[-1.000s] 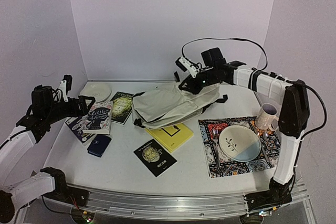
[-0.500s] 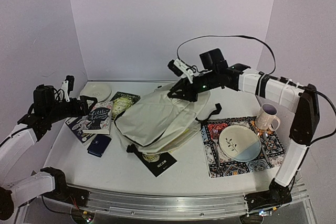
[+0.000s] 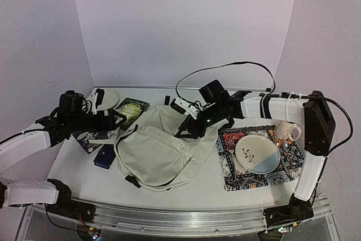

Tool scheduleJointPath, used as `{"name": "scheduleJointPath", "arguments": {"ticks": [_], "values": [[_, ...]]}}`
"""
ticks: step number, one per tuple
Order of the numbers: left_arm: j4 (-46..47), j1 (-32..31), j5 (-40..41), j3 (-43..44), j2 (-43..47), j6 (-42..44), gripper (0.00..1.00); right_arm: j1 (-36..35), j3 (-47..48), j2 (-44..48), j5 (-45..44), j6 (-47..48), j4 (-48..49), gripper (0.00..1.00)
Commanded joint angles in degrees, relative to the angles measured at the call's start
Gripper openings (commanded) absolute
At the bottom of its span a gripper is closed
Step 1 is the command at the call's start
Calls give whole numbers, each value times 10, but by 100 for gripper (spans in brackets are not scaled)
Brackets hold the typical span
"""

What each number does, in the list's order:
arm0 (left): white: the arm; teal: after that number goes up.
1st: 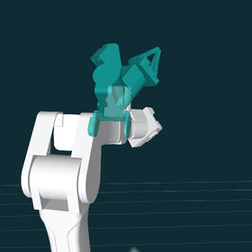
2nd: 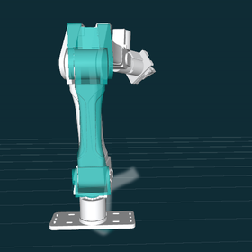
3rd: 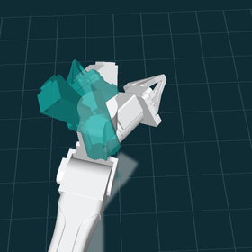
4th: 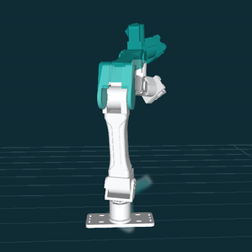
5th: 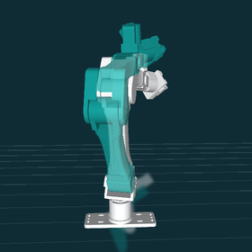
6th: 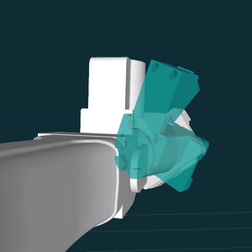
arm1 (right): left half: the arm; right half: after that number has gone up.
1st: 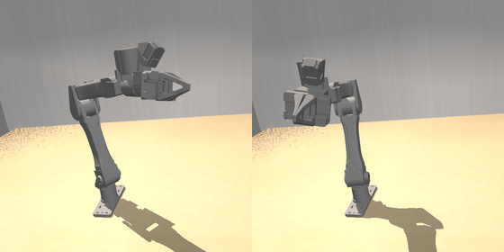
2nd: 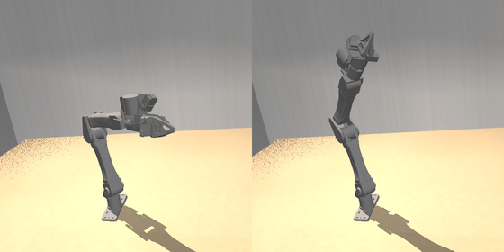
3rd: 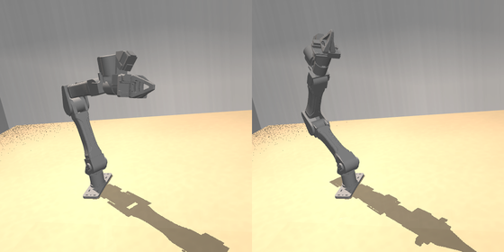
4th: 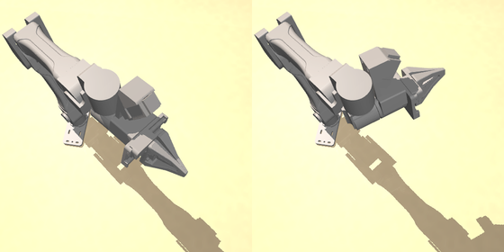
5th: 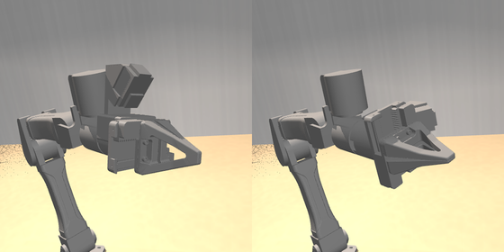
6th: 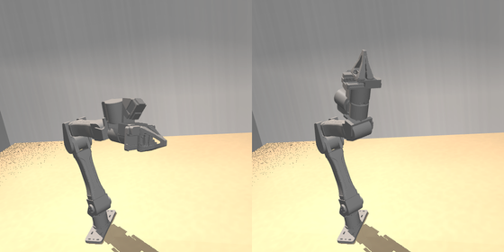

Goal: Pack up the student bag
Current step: Put down the book in the student bag, then adjust the student bag with the book.

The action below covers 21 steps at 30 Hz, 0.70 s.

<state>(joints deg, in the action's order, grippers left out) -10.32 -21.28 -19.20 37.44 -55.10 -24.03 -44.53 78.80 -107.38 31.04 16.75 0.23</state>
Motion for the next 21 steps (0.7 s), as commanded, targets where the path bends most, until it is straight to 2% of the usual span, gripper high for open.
{"name": "scheduleJointPath", "arguments": {"ticks": [1, 6, 9, 16, 21], "values": [[16, -41, 68, 37, -54, -26, 99, 3, -23, 90, -124, -100, 21, 47], [1, -47, 114, 55, -90, -33, 100, 4, -99, 161, -270, -269, 21, 73], [-26, -50, 144, 71, -114, -30, 99, 4, -161, 194, -307, -353, 25, 82], [-49, -62, 152, 72, -179, -34, 94, 5, -299, 247, -340, -496, 99, 88], [-48, -78, 160, 62, -210, -41, 89, 4, -332, 206, -317, -530, 173, 88]]}}
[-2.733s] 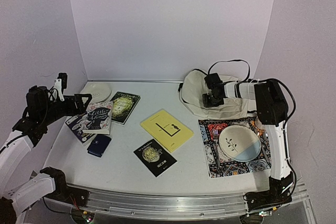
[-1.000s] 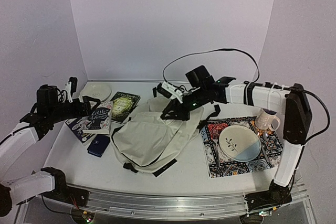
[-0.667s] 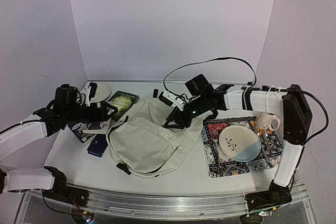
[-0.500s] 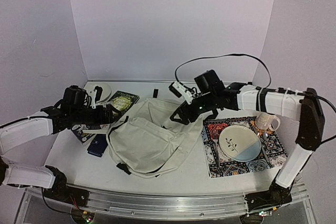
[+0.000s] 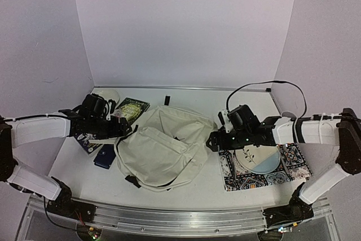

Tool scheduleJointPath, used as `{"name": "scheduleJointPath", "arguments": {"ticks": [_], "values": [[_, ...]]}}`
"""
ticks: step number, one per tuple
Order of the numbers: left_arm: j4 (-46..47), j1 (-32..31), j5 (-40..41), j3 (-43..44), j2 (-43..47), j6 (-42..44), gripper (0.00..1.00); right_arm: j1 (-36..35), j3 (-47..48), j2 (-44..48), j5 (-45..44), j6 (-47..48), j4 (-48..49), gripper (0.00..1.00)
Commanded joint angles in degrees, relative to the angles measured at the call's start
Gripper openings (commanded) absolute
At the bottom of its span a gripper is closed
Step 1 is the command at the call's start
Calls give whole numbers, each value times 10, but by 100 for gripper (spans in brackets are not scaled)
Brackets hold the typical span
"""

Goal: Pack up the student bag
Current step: Adjust the student bag with the book.

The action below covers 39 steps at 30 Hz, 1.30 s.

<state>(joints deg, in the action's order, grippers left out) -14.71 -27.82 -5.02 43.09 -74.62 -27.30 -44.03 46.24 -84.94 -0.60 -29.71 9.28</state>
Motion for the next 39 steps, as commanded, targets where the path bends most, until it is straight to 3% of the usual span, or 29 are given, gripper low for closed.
{"name": "scheduleJointPath", "arguments": {"ticks": [1, 7, 11, 14, 18, 21, 23, 32, 35, 37, 39], "values": [[-3, -16, 17, 3, -21, -10, 87, -1, -2, -36, 3, -67, 91, 87], [20, -37, 14, -23, -31, -33, 78, 0, 34, -118, 28, -60, 126, 74], [42, -43, 2, -52, -44, -48, 68, -1, 57, -138, 29, -40, 126, 57], [67, -51, -24, -75, -39, -72, 53, 0, 77, -137, 32, -17, 118, 36], [87, -81, -38, -92, -16, -102, 18, 1, 113, -139, 45, 31, 97, 17], [100, -110, -25, -111, 12, -121, 9, 1, 131, -146, 44, 62, 92, 3], [103, -130, -10, -122, 34, -134, 5, 1, 139, -152, 32, 76, 92, 0], [105, -161, -5, -183, 136, -172, 12, 5, 167, -168, 17, 98, 92, 0], [103, -161, -8, -189, 146, -153, 19, 6, 175, -182, 21, 98, 91, 11], [99, -161, -1, -181, 151, -136, 28, 6, 181, -181, 17, 95, 84, 17], [78, -161, 26, -156, 150, -109, 41, 7, 185, -173, 5, 93, 72, 30]]}}
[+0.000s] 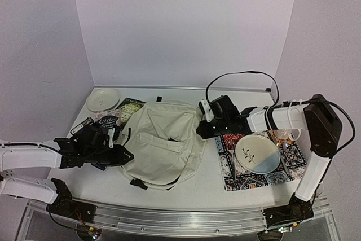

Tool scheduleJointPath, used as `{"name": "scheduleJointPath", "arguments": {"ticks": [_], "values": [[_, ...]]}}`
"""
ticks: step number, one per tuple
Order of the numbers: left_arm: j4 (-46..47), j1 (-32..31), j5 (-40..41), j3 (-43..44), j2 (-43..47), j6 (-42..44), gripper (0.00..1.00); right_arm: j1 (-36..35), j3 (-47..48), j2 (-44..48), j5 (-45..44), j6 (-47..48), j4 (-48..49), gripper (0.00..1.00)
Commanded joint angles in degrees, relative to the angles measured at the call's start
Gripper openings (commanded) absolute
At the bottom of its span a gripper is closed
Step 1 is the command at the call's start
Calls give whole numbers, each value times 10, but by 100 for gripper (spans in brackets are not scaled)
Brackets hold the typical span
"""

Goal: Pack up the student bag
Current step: Adjust the student bag with the book.

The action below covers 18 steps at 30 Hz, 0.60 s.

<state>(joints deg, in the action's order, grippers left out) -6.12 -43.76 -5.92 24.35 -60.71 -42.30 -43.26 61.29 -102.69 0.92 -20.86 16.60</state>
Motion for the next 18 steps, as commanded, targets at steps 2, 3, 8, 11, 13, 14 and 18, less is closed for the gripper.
{"name": "scheduleJointPath", "arguments": {"ticks": [2, 3, 8, 11, 13, 14, 18], "values": [[-21, -2, 68, 63, -1, 73, 54, -1, 41, 16, -30, -1, -18, 41], [-25, -2, 81, 85, -15, 86, 58, -1, 44, 20, -35, -6, -30, 44], [-26, -2, 74, 201, -129, 166, 66, -1, 37, 39, -21, -50, -49, 50], [-28, -2, 49, 273, -206, 188, 66, -1, 33, 54, -14, -78, -48, 53], [-27, -3, 20, 306, -245, 188, 67, -1, 27, 66, -24, -92, -45, 60], [-26, -4, 15, 321, -263, 186, 67, -1, 24, 70, -39, -96, -43, 63], [-26, -13, 14, 362, -313, 186, 67, -1, 24, 69, -23, -91, -26, 63]]}}
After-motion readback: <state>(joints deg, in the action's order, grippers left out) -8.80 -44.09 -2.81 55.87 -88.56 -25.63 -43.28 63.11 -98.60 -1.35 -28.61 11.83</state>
